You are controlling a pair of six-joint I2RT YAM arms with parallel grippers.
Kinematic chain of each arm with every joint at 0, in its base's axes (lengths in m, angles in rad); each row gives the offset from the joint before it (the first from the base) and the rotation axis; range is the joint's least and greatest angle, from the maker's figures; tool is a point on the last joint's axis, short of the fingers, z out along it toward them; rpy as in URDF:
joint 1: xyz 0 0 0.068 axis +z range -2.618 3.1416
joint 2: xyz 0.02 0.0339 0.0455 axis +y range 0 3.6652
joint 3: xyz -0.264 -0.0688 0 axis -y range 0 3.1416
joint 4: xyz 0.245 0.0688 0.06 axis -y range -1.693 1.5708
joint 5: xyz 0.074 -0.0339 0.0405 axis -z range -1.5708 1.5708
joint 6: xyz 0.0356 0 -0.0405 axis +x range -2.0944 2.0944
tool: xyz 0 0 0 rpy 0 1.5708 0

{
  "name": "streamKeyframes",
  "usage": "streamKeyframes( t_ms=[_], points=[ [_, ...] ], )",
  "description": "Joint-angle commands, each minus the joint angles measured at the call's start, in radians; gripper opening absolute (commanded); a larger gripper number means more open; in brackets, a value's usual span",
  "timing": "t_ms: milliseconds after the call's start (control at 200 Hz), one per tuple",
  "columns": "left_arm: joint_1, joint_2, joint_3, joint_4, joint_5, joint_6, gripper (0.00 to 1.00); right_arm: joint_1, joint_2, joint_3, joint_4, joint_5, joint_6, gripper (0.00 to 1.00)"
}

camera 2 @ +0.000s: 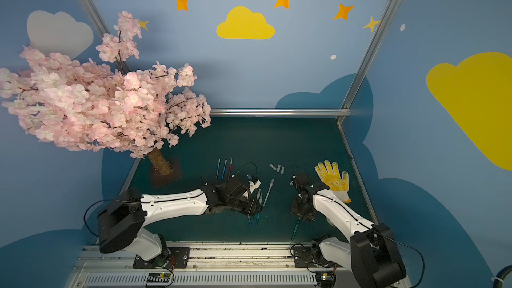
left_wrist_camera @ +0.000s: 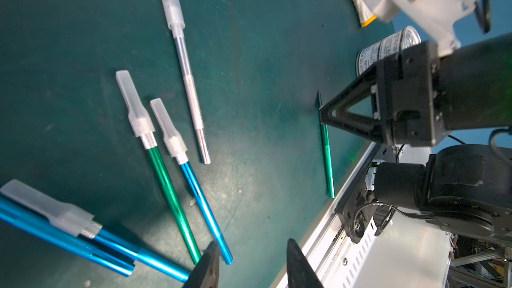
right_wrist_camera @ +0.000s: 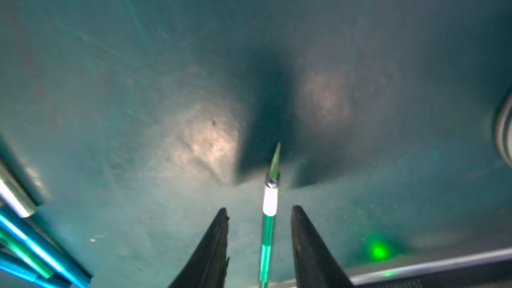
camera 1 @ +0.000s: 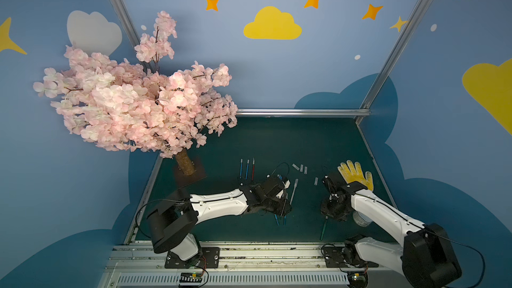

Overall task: Remove protective caps from carving knives
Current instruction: Place the protective sleeve at the center of the board, then pick up the carving knife from the center of the board.

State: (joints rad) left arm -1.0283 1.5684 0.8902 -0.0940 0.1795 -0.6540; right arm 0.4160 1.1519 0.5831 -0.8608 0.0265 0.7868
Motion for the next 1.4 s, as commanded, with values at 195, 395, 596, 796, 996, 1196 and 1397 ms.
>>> streamKeyframes(
  t_ms=[195, 395, 596, 796, 996, 1196, 1397],
  points=[
    [0.006, -0.047, 0.0, -0.018, -0.021, 0.016, 0.41, 0.019, -0.01, -0.019, -0.01, -0.001, 0.048, 0.3],
    [0.007, -0.069, -0.008, -0.026, -0.033, 0.015, 0.41, 0.025, -0.003, -0.038, 0.026, -0.002, 0.068, 0.23],
    [0.009, -0.08, -0.016, -0.032, -0.035, 0.013, 0.41, 0.03, 0.004, -0.039, 0.03, -0.008, 0.074, 0.23],
    [0.01, -0.091, -0.022, -0.033, -0.041, 0.01, 0.41, 0.038, 0.0, -0.045, 0.04, -0.003, 0.091, 0.22],
    [0.011, -0.104, -0.026, -0.038, -0.044, 0.012, 0.41, 0.059, 0.012, -0.039, 0.04, 0.018, 0.115, 0.21],
    [0.016, -0.117, -0.04, -0.032, -0.048, 0.009, 0.42, 0.072, 0.025, -0.039, 0.049, 0.022, 0.132, 0.2],
    [0.017, -0.12, -0.047, -0.027, -0.044, 0.009, 0.42, 0.081, 0.029, -0.038, 0.051, 0.033, 0.14, 0.18]
  ],
)
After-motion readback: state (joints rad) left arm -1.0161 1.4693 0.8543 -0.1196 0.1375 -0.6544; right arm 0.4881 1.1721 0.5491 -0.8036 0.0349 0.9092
